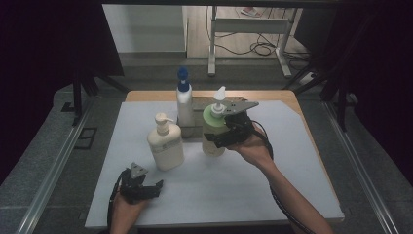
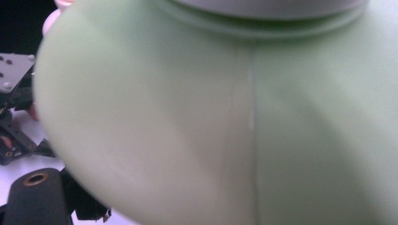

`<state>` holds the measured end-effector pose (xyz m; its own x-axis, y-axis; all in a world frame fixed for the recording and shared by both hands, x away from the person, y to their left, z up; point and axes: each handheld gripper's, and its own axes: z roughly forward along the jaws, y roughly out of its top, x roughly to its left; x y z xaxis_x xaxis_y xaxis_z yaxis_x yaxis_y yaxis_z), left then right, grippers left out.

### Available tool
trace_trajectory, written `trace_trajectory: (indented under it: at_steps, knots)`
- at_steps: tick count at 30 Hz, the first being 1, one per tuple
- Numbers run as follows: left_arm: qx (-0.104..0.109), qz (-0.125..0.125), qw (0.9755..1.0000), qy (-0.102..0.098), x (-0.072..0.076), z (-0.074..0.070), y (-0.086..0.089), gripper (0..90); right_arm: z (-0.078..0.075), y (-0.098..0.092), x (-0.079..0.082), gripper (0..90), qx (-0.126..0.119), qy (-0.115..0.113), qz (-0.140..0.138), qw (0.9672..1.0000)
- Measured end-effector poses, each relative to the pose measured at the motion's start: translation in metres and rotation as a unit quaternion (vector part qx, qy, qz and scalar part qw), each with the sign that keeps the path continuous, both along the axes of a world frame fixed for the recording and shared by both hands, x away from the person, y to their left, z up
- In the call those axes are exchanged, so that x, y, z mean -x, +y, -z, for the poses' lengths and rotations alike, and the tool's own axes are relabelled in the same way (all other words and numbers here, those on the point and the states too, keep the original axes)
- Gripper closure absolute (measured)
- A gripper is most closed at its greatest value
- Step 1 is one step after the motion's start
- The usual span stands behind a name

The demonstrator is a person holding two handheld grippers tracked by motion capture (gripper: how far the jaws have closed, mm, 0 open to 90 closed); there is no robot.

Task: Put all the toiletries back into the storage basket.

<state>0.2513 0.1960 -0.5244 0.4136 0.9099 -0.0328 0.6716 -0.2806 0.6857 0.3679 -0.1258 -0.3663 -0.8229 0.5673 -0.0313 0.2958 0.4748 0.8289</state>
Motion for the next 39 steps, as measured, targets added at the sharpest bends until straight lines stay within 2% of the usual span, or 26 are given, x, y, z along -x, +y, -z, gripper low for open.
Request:
trace_trajectory:
  at_steps: [27,39]
  knots:
    - [0.000,0.000,1.0000,0.000,0.000,0.000,0.000,12.9,-0.032,0.003,-0.037,11.6,-0.004,-0.019,0.048,0.9987]
    - [0.000,0.000,1.0000,0.000,0.000,0.000,0.000,12.9,-0.031,0.012,-0.057,11.6,-0.001,-0.024,0.070,0.9972]
